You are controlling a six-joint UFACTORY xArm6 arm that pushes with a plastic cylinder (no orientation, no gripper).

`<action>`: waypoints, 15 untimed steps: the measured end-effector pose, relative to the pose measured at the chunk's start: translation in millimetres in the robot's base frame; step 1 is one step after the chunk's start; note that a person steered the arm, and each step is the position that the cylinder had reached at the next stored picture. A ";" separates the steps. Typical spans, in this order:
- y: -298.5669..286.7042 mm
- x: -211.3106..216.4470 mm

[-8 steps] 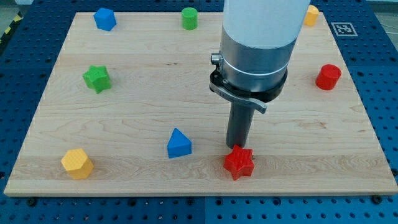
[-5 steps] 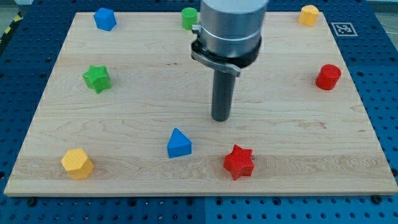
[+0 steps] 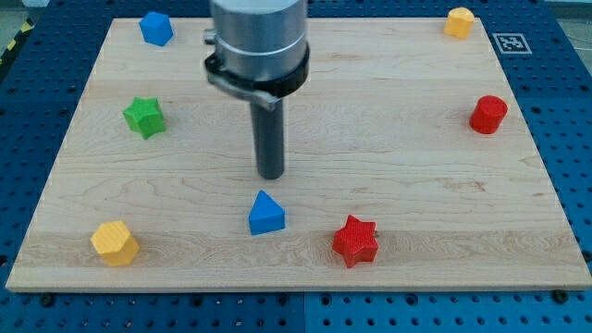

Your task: Place the blue triangle diagonally in between green star and red star

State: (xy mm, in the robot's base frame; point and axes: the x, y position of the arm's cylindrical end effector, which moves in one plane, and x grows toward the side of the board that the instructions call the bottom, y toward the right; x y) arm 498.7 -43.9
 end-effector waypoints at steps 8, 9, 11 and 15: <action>-37.1 119.3; -35.8 120.0; 50.3 118.9; 26.5 116.6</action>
State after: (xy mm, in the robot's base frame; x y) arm 615.4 -17.4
